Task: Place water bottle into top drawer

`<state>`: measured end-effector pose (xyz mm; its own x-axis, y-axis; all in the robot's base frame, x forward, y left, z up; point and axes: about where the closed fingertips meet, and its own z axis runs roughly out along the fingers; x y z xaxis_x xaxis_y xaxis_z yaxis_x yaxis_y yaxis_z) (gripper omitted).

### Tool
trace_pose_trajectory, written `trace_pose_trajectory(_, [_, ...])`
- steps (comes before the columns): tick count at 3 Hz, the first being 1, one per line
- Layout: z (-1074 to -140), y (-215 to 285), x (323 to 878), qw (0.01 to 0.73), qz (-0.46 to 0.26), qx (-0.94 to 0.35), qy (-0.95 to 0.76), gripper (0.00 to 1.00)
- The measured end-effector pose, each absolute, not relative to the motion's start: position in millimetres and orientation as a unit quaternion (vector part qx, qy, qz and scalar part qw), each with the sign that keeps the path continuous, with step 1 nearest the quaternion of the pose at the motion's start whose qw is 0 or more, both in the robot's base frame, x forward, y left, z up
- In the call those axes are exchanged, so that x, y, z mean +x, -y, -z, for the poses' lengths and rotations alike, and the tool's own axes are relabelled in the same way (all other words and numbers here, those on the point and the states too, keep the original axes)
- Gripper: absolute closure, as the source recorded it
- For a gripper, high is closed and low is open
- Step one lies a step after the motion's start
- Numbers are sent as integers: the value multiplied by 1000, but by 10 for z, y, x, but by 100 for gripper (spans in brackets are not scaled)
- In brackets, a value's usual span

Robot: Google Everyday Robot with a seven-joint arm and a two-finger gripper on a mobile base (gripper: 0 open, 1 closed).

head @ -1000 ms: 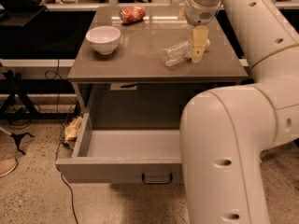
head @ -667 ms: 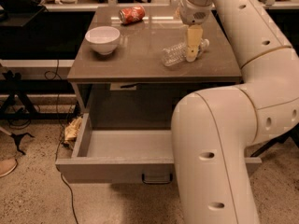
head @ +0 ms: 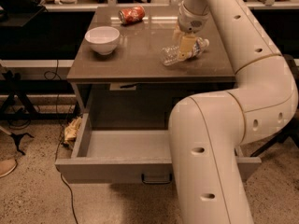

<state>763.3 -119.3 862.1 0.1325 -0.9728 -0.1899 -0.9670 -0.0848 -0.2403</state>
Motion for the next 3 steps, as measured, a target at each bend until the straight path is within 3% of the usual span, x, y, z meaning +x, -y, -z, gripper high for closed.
trace_pose_trajectory(2, [-8292, 1187, 7637, 147, -26, -726, -671, 88])
trace_pose_trajectory(3, [-8359, 1235, 7600, 153, -29, -725, -671, 100])
